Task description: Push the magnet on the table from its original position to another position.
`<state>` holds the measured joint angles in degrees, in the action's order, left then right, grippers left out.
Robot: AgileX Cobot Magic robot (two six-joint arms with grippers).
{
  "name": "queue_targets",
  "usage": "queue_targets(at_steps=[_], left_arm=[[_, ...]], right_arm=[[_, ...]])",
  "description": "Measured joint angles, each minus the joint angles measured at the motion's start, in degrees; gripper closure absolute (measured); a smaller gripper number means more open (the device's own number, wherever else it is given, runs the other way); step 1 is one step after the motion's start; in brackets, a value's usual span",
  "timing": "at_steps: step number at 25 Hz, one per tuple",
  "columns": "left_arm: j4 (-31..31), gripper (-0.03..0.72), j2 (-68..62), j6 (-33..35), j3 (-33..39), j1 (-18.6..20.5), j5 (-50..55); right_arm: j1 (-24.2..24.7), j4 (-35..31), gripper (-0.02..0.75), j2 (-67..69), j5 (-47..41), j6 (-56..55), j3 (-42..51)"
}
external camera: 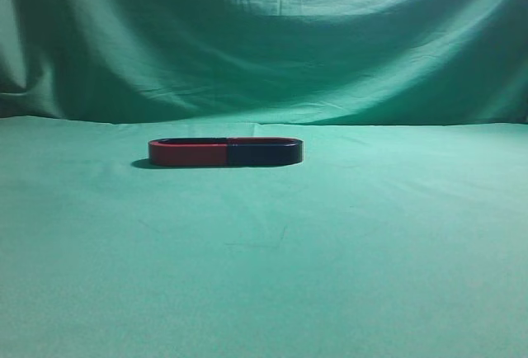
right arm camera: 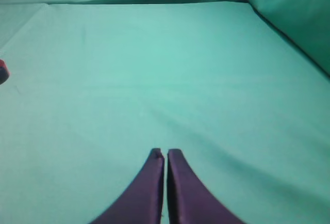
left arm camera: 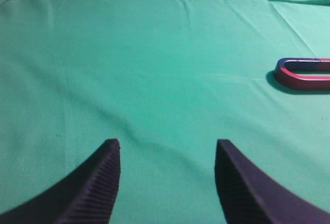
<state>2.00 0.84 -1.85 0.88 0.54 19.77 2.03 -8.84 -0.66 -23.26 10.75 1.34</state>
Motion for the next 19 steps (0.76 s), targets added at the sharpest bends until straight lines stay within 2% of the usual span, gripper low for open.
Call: queue_targets(at_steps=[19], left_arm=[[0.0, 0.289, 0.0, 0.0, 0.0, 0.0, 0.0]], right_arm=[[0.0, -0.1, 0.738, -0.02, 0.31, 0.0, 0.0]])
